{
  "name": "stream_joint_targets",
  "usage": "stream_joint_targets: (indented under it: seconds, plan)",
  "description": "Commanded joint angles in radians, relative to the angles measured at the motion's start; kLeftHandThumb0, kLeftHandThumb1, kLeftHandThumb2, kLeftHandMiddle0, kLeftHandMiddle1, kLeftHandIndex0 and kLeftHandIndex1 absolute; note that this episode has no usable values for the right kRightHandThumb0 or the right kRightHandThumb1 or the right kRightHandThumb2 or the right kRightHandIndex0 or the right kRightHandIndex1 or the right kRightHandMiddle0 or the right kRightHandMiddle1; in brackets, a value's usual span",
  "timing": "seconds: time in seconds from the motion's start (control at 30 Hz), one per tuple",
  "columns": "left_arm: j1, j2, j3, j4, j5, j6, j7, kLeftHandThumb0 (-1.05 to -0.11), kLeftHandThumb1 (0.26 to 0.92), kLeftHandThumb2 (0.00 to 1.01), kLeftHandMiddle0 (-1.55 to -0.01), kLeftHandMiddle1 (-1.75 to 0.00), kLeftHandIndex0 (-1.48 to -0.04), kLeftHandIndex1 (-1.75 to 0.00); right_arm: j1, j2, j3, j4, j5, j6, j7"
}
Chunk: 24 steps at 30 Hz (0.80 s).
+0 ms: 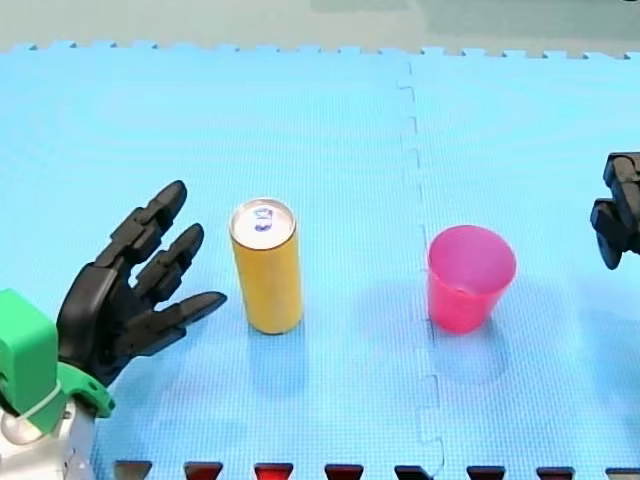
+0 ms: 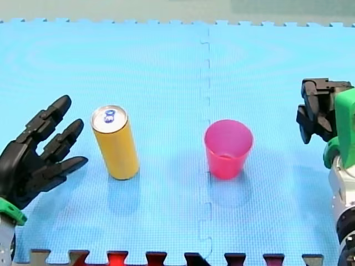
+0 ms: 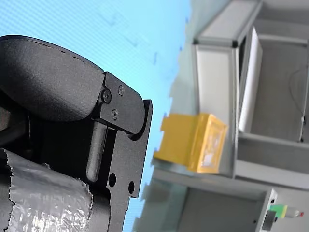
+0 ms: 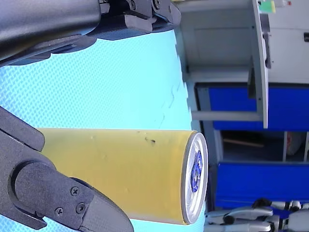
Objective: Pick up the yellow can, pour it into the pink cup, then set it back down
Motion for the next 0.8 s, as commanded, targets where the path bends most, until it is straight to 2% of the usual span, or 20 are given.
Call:
stream_joint_targets:
  seconds: [0.0, 0.07, 0.13, 0.2, 0.3, 0.5, 0.77]
  plan:
    - [0.0, 0.009, 0.004, -0.007, -0.006, 0.006, -0.003, -0.403, 0.681, 0.0, -0.19, 0.0, -0.25, 0.0, -0.018, -0.013, -0.004, -0.001, 0.004, 0.011, 0.001]
    - [-0.001, 0.011, 0.004, -0.007, -0.007, 0.002, -0.008, -0.395, 0.681, 0.0, -0.18, 0.0, -0.25, 0.0, -0.023, -0.019, 0.008, -0.001, -0.011, 0.01, -0.011]
    - [-0.003, 0.013, 0.005, -0.003, -0.007, -0.007, -0.014, -0.381, 0.681, 0.0, -0.17, 0.0, -0.25, 0.0, -0.023, -0.019, 0.016, 0.002, -0.024, -0.002, -0.031]
    - [-0.003, 0.014, 0.005, 0.0, -0.007, -0.013, -0.019, -0.359, 0.68, 0.0, -0.16, 0.0, -0.25, 0.0, -0.022, -0.014, 0.014, 0.007, -0.025, -0.013, -0.04]
    - [-0.004, 0.016, 0.005, 0.002, -0.007, -0.018, -0.023, -0.348, 0.68, 0.0, -0.15, 0.0, -0.25, 0.0, -0.021, -0.012, 0.008, 0.011, -0.019, -0.02, -0.037]
    - [-0.001, 0.017, 0.003, 0.0, -0.002, -0.027, -0.023, -0.341, 0.679, 0.0, -0.15, 0.0, -0.26, 0.0, -0.021, -0.016, 0.0, 0.017, -0.012, -0.029, -0.024]
    - [-0.003, 0.021, -0.001, 0.008, 0.007, -0.038, -0.022, -0.345, 0.682, 0.0, -0.15, 0.0, -0.26, 0.0, -0.02, -0.019, -0.002, 0.021, -0.013, -0.037, -0.018]
